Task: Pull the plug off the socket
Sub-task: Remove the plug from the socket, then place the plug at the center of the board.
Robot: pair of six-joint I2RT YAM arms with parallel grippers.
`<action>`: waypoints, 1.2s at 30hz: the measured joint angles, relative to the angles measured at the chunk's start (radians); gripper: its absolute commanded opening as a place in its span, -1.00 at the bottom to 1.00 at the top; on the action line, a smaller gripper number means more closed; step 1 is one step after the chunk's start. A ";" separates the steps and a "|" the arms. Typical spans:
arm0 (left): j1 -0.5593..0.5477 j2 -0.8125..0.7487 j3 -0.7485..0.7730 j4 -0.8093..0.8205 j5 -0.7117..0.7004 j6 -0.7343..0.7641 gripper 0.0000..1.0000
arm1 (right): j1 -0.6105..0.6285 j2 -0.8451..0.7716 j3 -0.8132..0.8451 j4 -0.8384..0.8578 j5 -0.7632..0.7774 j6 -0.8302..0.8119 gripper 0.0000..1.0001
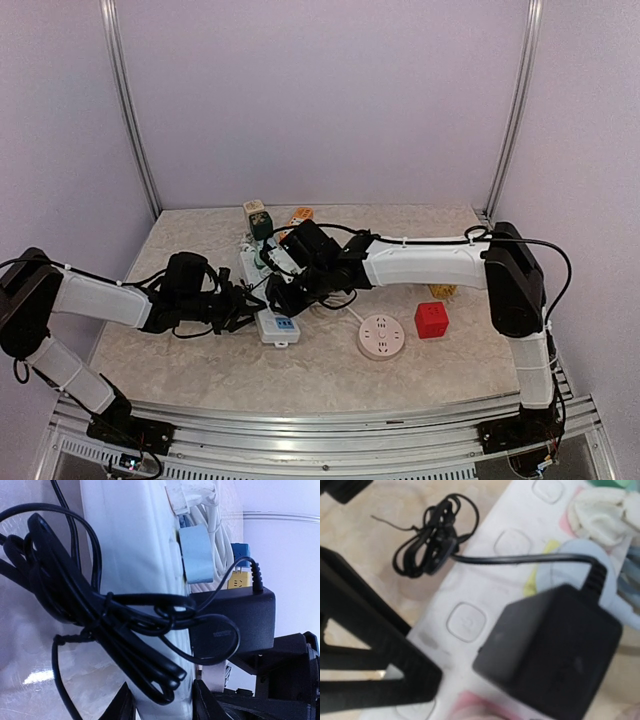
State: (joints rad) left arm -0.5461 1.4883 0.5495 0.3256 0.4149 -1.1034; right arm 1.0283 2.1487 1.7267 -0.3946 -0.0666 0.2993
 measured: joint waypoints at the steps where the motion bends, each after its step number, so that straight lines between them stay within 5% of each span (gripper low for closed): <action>1: 0.000 0.000 0.001 -0.002 -0.002 0.003 -0.88 | 0.005 0.003 0.012 -0.014 0.014 -0.007 -1.00; 23: -0.001 0.001 0.001 -0.069 -0.040 0.053 -0.93 | 0.015 -0.003 0.043 -0.015 0.085 -0.033 -1.00; 36: 0.074 -0.090 -0.001 -0.163 -0.040 0.132 -0.94 | -0.003 -0.317 -0.168 0.033 0.269 -0.049 -1.00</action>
State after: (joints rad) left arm -0.4721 1.3987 0.5488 0.1623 0.3748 -0.9718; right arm 1.0248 1.8313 1.5589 -0.3614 0.2024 0.2504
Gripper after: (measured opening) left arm 0.330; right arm 0.357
